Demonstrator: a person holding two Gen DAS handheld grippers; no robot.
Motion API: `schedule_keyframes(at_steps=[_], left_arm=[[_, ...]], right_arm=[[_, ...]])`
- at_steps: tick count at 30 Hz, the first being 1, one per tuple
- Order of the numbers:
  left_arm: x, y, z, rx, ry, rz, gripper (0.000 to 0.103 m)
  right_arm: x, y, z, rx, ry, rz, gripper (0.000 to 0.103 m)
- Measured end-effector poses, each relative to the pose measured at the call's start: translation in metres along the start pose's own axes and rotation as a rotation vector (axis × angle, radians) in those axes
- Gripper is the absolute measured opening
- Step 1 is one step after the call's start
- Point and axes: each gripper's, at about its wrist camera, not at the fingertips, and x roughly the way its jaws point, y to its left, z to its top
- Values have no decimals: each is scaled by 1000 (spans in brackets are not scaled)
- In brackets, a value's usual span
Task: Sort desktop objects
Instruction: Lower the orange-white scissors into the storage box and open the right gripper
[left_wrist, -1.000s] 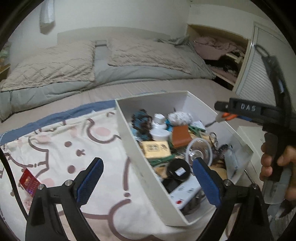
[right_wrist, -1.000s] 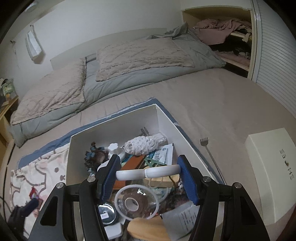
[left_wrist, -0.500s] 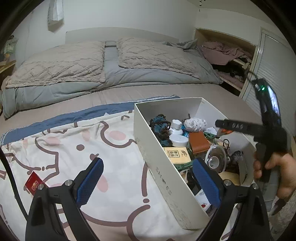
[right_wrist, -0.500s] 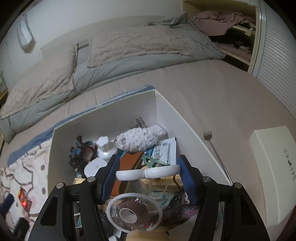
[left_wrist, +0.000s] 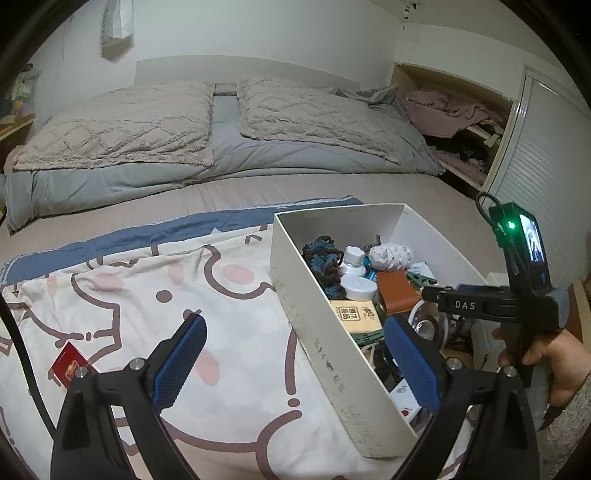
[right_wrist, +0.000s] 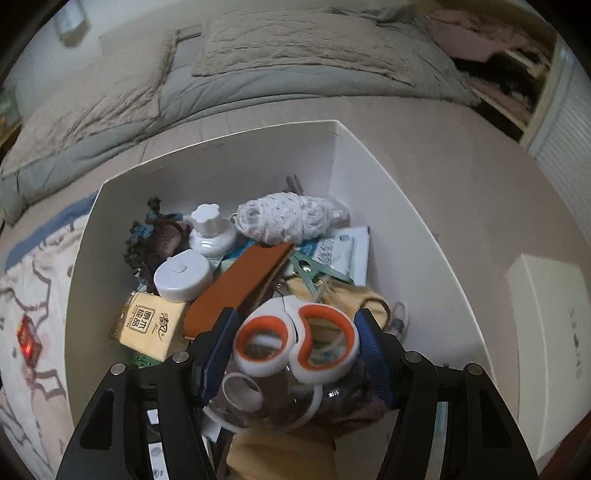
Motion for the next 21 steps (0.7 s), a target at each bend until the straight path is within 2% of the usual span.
schedule_keyframes(at_steps=[1,2,8,11,15,18,21], left_arm=[[-2,-1,1,1,-3,0,98],[-4,-1,1,2,-5,1,98],[-12,-6,-2,13,-10,3,98],[-15,-9,-2,23,-12,2,98],[-20,-11,-4,34,-19,2,98],[-21,-11,-5,34,-16,0,98],[-22,-10,-6,35,-16,1,98]], right_arm=[[-1,-2,-2,6,-1,7,82],[-2,-3,-5,1,2,7,85],[-7,-13,-12,-1,23,-28,85],[-19,-26,-11,66,-14,-3,85],[-30,-45,-8,193,-54,74,85],[-28,-42,-6,181,-51,81,85],[-22,-32,-5,127,-39,59,98]])
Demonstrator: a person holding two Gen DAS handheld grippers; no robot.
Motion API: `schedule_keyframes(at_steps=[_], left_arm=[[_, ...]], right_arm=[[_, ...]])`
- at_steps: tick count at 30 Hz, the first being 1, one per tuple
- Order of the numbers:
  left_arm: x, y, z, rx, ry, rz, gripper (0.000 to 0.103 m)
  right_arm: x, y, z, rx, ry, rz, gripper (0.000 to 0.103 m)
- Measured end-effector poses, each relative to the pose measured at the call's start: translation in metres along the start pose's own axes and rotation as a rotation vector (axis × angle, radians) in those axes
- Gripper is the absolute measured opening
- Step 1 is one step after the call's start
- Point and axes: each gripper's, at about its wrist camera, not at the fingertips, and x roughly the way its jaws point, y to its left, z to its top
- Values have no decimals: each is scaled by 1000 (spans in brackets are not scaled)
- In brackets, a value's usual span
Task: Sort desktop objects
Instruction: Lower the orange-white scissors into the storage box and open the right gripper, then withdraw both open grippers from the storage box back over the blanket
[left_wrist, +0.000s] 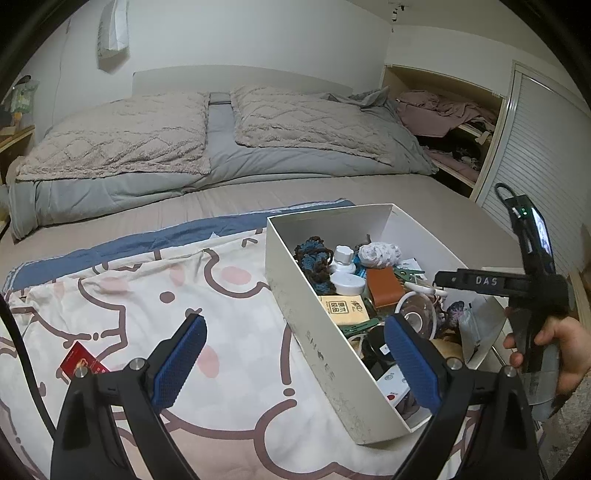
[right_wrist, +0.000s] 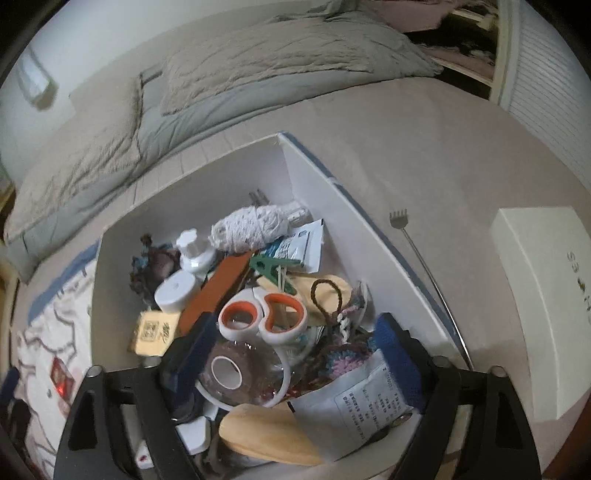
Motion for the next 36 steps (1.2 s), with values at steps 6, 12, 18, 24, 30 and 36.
schedule_keyframes(at_steps=[6,12,18,24,30,36], left_arm=[[4,4,-1,-8,8,0,98],[8,9,0,-13,17,2,98],[9,13,1,-23,15,6,98],[7,14,2,-29,11,6,98],[5,13,3,-33,12,2,98],[-2,6,2,-16,-1,3,98]], right_arm=[[11,15,0,-85,15,-81,99],[25,-1,-3,-80,42,-223,100],[23,-2,-2,-75,43,-189,100],[9,-2,1,-19,3,-78,100],[-11,3,-5,0,-89,7,103],[-25,16,-13,-15,-149,47,103]])
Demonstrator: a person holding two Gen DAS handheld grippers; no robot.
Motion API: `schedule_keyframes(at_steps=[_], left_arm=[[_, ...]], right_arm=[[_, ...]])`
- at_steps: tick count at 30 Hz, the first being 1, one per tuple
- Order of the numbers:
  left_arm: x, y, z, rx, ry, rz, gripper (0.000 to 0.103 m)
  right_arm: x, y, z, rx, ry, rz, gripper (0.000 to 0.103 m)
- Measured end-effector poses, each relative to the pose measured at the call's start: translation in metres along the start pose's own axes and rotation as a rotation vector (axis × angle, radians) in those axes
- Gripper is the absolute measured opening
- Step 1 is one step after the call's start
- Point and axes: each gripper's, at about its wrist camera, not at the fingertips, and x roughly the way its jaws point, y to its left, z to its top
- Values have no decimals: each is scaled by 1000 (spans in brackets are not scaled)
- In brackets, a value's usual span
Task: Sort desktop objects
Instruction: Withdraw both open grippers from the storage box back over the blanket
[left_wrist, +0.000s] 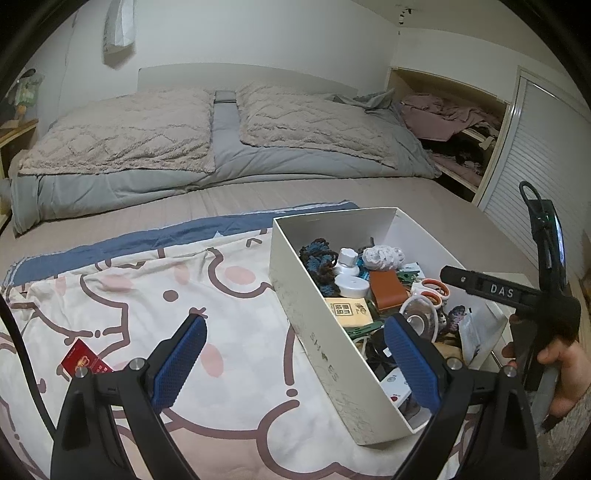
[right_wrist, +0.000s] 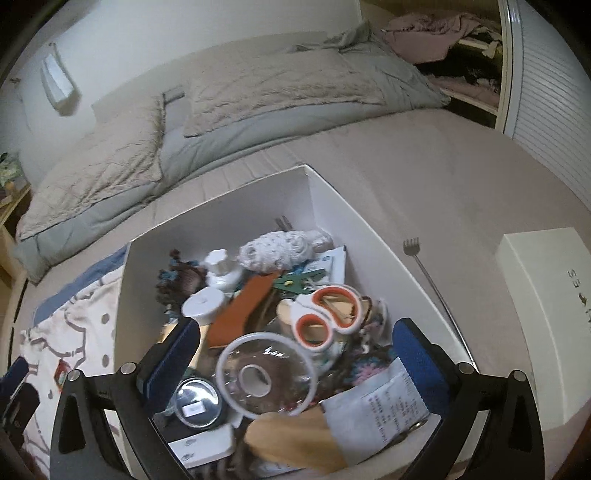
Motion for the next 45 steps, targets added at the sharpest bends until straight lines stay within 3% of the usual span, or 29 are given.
schedule_keyframes(at_steps=[13,27,45], left_arm=[[-15,-6,2,-5,-31,13,98],[-28,-4,0,-15,-73,58,98],[-55,37,-7,-44,-129,200,98]], right_arm=[[-27,12,-22,-84,-116,-22,103],[-53,41,-42,-231,-237,33,103],[-67,77,-50,-266,-263,101,103]])
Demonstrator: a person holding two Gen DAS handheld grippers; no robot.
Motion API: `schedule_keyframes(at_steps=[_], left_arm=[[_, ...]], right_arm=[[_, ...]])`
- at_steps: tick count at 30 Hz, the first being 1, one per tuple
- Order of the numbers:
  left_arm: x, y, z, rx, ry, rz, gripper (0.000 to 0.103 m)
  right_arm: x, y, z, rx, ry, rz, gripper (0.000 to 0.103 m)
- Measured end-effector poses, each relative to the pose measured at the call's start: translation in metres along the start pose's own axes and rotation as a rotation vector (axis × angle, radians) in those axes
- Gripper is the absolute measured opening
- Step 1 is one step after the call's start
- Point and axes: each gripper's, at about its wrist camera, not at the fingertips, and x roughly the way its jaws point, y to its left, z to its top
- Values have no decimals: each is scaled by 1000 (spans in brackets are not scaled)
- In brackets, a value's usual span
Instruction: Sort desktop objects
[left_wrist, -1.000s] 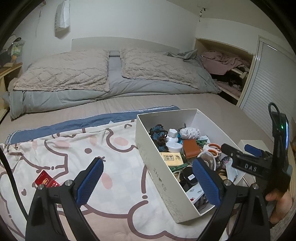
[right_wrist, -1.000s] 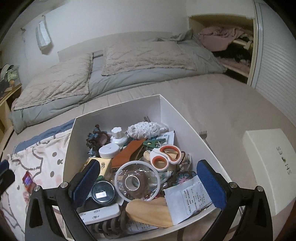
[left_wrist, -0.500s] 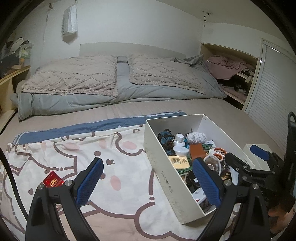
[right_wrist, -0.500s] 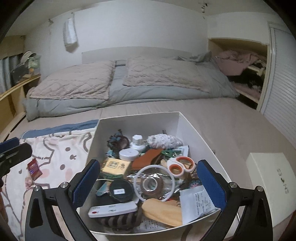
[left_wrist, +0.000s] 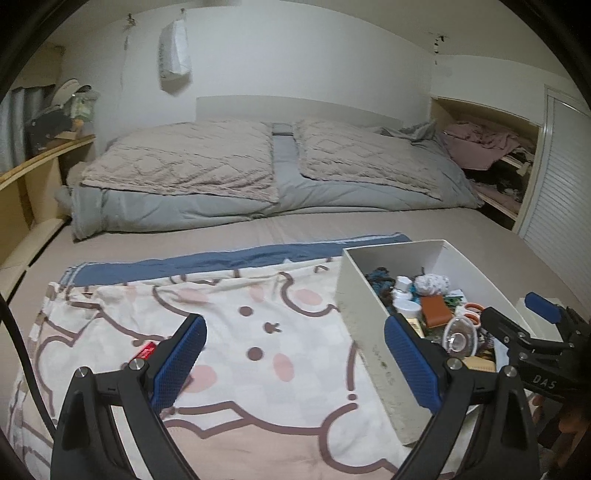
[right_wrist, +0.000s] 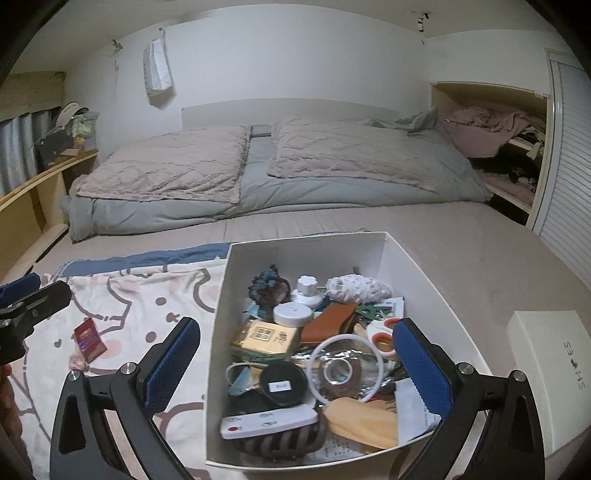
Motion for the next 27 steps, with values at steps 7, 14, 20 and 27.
schedule_keyframes(at_steps=[7,14,20,27], left_arm=[[-8,23,-4,-9,-4,48,98],[-16,40,-9,-14,-7,93,98],[-24,55,-15,-36,-8,118,98],[-31,72,-24,-50,15,148,98]], right_arm=[[-3,22,4,-10,-9,37,103],[-7,46,4,-44,-13,72,103],[-14,66,4,-59,-19,112,103],[-19,89,6,-72,-17,152,103]])
